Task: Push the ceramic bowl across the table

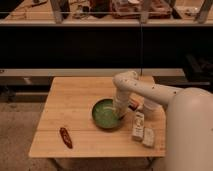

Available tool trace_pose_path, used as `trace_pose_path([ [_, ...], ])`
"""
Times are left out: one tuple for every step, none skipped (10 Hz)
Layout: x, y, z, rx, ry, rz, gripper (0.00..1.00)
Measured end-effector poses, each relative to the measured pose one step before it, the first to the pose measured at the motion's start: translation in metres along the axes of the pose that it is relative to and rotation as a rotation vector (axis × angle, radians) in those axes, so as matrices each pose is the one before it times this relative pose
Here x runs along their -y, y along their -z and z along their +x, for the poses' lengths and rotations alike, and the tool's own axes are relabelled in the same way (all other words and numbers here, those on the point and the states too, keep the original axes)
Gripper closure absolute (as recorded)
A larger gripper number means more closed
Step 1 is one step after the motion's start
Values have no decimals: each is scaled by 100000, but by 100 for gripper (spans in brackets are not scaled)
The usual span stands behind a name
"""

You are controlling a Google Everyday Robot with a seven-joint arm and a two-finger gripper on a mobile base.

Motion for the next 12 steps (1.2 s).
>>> trace_pose_path([
  [-529, -75, -172, -39, -1157, 276, 72],
  [-794, 137, -117, 54, -565, -144, 72],
  [-586, -46, -17, 297, 250, -461, 72],
  [-239, -32, 78, -177, 79, -221, 72],
  [36, 51, -17, -274, -2395, 642, 72],
  [118, 63, -50, 581, -3666, 574, 72],
  [126, 66, 52, 168, -477, -115, 72],
  [-659, 2, -124, 214, 904, 65, 72],
  [-765, 49, -33, -188, 1169, -113, 72],
  [-777, -50, 80, 76, -57, -717, 72],
  [-42, 2, 63, 184, -371, -82, 72],
  [1, 90, -102, 300, -3543, 969, 72],
])
